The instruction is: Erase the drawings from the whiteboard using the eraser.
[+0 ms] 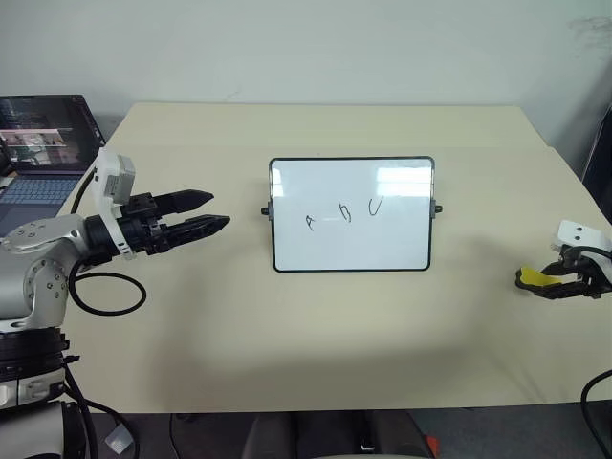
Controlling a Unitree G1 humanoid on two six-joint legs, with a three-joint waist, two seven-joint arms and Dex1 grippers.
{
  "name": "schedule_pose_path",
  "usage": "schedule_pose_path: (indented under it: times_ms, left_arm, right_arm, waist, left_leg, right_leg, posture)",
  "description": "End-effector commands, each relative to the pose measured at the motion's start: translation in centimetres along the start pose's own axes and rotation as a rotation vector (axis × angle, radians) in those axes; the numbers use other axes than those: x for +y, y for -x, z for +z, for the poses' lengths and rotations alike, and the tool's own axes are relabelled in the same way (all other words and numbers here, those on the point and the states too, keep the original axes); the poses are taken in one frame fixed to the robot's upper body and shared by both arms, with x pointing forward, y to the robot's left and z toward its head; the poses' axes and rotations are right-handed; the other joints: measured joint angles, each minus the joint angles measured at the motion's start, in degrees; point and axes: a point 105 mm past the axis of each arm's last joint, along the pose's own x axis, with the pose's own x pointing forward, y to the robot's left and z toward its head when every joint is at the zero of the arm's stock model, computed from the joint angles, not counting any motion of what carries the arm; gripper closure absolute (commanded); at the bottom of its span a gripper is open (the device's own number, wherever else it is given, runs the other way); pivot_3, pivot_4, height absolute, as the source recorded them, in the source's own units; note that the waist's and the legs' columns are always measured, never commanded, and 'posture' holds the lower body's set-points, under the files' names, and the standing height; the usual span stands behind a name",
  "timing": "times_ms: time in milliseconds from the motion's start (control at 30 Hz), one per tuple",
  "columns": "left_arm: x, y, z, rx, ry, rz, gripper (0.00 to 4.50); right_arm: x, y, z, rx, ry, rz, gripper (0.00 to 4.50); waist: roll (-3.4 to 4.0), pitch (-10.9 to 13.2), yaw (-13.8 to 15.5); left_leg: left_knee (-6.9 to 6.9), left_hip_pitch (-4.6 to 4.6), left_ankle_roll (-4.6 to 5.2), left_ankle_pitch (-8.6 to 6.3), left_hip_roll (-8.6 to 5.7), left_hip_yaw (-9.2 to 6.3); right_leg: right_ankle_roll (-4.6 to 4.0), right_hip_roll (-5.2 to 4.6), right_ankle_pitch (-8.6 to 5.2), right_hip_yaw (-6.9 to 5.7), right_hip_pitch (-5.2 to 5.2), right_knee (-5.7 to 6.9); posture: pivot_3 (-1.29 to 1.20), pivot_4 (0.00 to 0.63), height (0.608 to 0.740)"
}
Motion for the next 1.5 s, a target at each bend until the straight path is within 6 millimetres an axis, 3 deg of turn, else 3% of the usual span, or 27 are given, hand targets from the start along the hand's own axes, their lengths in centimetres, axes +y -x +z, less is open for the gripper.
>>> schedule_pose_path:
  times_ms: [33,100,167,433,633,700,800,967,1067,1267,1367,1500]
  left_arm:
    - [-0.2,0.6,1.5,-0.023,-0.051,0.014,0.87]
    - [-0.3,0.6,1.4,-0.021,-0.053,0.015,0.87]
    - [-0.3,0.6,1.5,-0.02,-0.055,0.017,0.87]
    - [-0.1,0.9,1.5,-0.022,-0.059,0.034,0.87]
    - [-0.1,0.9,1.5,-0.024,-0.059,0.034,0.87]
    - [-0.1,1.0,1.4,-0.024,-0.057,0.036,0.87]
    - [-0.1,1.2,1.3,-0.016,-0.055,0.037,0.87]
    - [-0.2,1.4,0.5,0.026,-0.051,0.041,0.87]
    - [-0.1,1.2,0.5,0.029,-0.051,0.039,0.87]
    - [-0.2,0.9,0.1,0.051,-0.046,0.019,0.87]
    - [-0.1,1.0,-0.4,0.076,-0.05,0.021,0.87]
    - [-0.2,0.9,-0.8,0.082,-0.044,0.019,0.87]
  right_arm:
    - [-0.3,0.3,0.3,-0.001,0.025,-0.016,2.88]
    - [-0.4,0.2,0.5,-0.004,0.028,-0.016,3.55]
    - [-0.5,0.1,0.6,0.004,0.038,-0.025,3.86]
    - [-0.7,0.3,1.0,-0.021,0.046,-0.047,3.99]
    - [-1.0,2.8,3.7,-0.168,0.06,-0.09,4.08]
    - [-1.2,4.8,5.5,-0.247,0.09,-0.163,4.12]
    - [0.0,8.1,10.0,-0.398,0.172,-0.254,4.14]
    - [5.3,10.6,17.6,-0.61,0.361,-0.254,4.15]
    - [9.1,10.0,21.7,-0.714,0.478,-0.176,4.17]
    - [15.0,6.3,29.6,-0.867,0.609,-0.086,4.17]
    - [16.5,4.2,31.9,-0.869,0.622,-0.091,4.17]
    - [17.0,2.2,33.9,-0.823,0.635,-0.148,4.17]
  waist:
    - [0.0,0.0,0.0]
    - [0.0,0.0,0.0]
    - [0.0,0.0,0.0]
    - [0.0,0.0,-0.1]
    - [0.01,0.0,-0.1]
    - [0.03,0.0,0.0]
    - [0.1,0.1,0.1]
    - [0.12,0.1,-0.2]
    - [0.1,0.1,-0.2]
    - [0.08,0.1,-0.1]
    - [0.06,0.1,-0.1]
    - [0.04,0.1,0.3]
  left_leg:
    - [0.0,0.0,0.0,0.0,0.0,0.01]
    - [0.0,0.0,0.0,0.0,0.0,0.0]
    - [0.01,0.01,0.0,0.0,0.0,0.01]
    - [0.04,0.07,0.0,0.0,0.0,0.02]
    - [0.04,0.1,0.0,0.0,-0.01,0.03]
    - [0.04,0.13,0.0,0.0,-0.05,0.01]
    - [0.04,0.16,-0.01,0.0,-0.03,-0.03]
    - [0.03,0.33,-0.02,0.0,0.09,-0.07]
    - [0.02,0.51,-0.04,0.02,0.14,-0.07]
    - [0.04,0.5,-0.13,0.08,0.11,-0.06]
    - [0.04,0.34,-0.13,0.08,0.1,-0.12]
    - [0.07,-0.23,-0.13,0.08,0.01,-0.34]
  right_leg:
    - [0.0,0.0,0.0,0.0,0.0,0.0]
    - [0.0,0.0,0.0,0.01,0.0,0.01]
    - [0.0,0.0,0.0,0.01,0.0,0.01]
    - [0.0,0.0,0.0,0.04,0.03,0.06]
    - [0.0,-0.01,0.0,0.07,0.02,0.19]
    - [-0.01,-0.04,-0.01,0.09,-0.02,0.37]
    - [-0.04,-0.06,-0.04,0.07,-0.04,0.49]
    - [0.16,-0.12,-0.22,0.06,-0.03,0.7]
    - [0.1,-0.1,-0.28,0.06,0.04,0.73]
    - [0.07,-0.09,-0.29,0.1,0.02,0.77]
    - [-0.05,-0.09,-0.22,0.08,-0.07,0.78]
    - [-0.21,-0.08,-0.13,-0.06,-0.47,0.77]
  posture:
    - [0.0,0.15,0.74]
    - [0.0,0.15,0.74]
    - [0.0,0.15,0.74]
    - [0.0,0.15,0.74]
    - [0.0,0.15,0.74]
    - [0.0,0.15,0.74]
    - [0.0,0.15,0.74]
    - [0.0,0.15,0.74]
    - [0.0,0.15,0.74]
    - [0.0,0.15,0.74]
    - [0.0,0.15,0.74]
    - [0.0,0.15,0.74]
